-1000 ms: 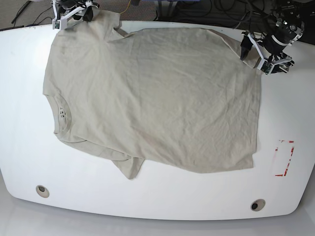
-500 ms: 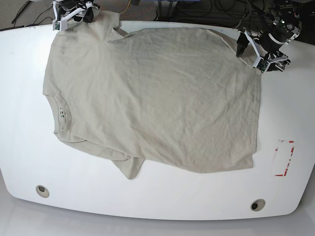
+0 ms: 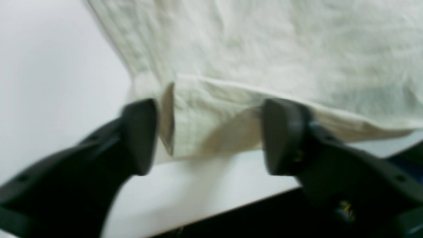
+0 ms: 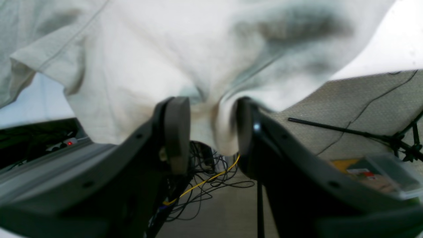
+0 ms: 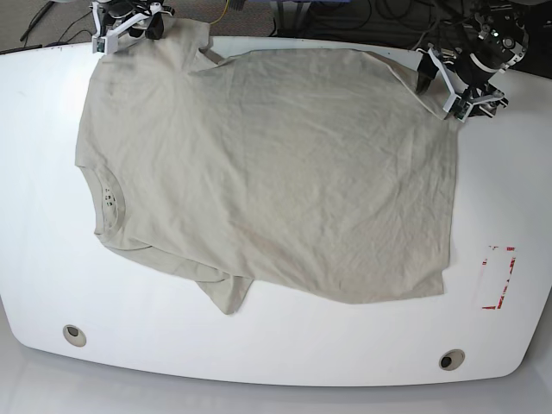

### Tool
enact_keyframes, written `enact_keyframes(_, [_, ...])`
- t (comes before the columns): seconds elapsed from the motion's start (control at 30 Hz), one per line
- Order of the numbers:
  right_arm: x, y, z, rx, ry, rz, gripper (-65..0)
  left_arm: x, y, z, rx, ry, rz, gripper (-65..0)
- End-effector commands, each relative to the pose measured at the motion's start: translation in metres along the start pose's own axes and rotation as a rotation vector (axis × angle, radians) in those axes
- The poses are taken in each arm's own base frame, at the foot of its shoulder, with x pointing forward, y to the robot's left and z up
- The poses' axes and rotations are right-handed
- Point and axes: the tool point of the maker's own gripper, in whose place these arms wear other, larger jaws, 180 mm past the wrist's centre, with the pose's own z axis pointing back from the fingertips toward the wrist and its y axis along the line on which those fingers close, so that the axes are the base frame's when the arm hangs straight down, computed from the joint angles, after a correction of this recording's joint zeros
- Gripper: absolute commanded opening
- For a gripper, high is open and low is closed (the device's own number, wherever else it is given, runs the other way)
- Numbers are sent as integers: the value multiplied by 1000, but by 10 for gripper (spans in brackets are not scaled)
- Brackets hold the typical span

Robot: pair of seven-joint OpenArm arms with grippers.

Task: Layout the t-shirt on the table in an organized manner, then fold the t-shirt properly
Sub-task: 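Reposition the left gripper along the shirt edge and regrasp it, then drag the shirt further toward the robot with both grippers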

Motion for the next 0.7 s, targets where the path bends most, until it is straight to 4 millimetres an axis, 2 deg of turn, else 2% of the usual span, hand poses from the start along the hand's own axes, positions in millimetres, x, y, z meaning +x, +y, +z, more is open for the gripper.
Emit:
enact_keyframes(0.0, [5, -2, 5, -4, -21, 14, -417, 6, 4, 4, 8, -24, -11, -349])
enact_keyframes(0.13, [5, -2, 5, -4, -21, 14, -417, 6, 4, 3, 7, -23, -10, -490])
enact_keyframes(0.2, [5, -2, 5, -4, -21, 14, -417, 6, 4, 3, 7, -23, -10, -525])
enact_keyframes(0.67, [5, -2, 5, -4, -21, 14, -417, 5, 6, 5, 13, -22, -11, -535])
